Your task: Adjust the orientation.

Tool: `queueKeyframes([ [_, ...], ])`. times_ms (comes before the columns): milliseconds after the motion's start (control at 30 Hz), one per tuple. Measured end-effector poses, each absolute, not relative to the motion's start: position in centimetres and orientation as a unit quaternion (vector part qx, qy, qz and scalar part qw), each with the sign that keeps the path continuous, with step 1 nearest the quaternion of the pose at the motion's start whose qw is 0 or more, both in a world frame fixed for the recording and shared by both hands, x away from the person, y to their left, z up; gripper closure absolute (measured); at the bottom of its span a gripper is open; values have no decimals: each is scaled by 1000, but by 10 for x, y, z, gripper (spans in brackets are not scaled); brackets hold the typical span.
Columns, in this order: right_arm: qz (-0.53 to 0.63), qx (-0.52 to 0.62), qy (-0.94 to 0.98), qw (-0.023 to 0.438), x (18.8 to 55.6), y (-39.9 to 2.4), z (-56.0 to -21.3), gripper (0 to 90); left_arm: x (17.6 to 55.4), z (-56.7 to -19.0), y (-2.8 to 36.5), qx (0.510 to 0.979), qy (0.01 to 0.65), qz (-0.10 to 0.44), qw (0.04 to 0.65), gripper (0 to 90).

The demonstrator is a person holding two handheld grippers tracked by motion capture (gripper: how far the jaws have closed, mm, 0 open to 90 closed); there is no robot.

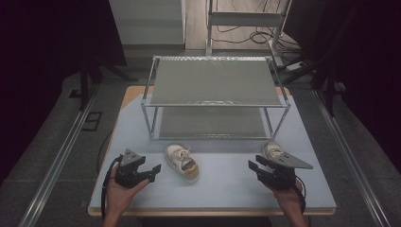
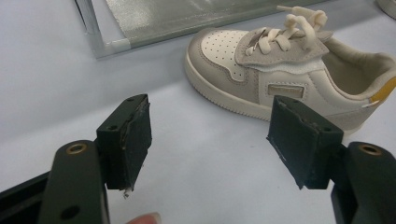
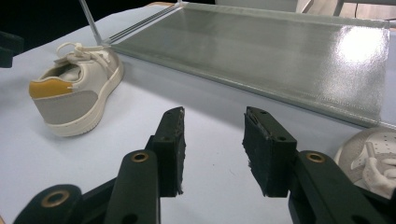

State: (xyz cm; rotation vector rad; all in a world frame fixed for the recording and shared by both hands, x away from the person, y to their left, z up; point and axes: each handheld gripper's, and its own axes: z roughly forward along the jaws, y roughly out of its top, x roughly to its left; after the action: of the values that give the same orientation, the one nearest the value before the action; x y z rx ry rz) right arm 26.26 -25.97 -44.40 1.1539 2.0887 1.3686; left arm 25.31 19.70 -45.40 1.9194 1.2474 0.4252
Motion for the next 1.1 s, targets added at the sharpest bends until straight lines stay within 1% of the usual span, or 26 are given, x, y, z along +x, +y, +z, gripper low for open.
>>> queueKeyframes([
  [133,489,415,742,195,263,-262,-444,586,253,-454,198,754,495,158,401,298],
  [333,488,414,743,195,261,-261,-443,582,254,-455,194,759,489,165,397,297],
  [400,487,412,745,194,262,-259,-444,593,255,-457,194,761,488,164,395,295],
  [500,482,409,753,185,263,-257,-446,690,255,-458,194,763,487,164,392,297],
  [633,480,400,762,168,264,-254,-448,853,257,-459,196,760,493,163,390,302],
  [700,481,392,768,159,263,-249,-449,896,257,-459,196,758,494,163,392,302],
  [867,469,367,790,149,261,-227,-453,899,257,-459,199,756,497,164,393,296],
  [1100,447,319,826,124,261,-174,-469,898,258,-462,202,756,499,157,393,295],
])
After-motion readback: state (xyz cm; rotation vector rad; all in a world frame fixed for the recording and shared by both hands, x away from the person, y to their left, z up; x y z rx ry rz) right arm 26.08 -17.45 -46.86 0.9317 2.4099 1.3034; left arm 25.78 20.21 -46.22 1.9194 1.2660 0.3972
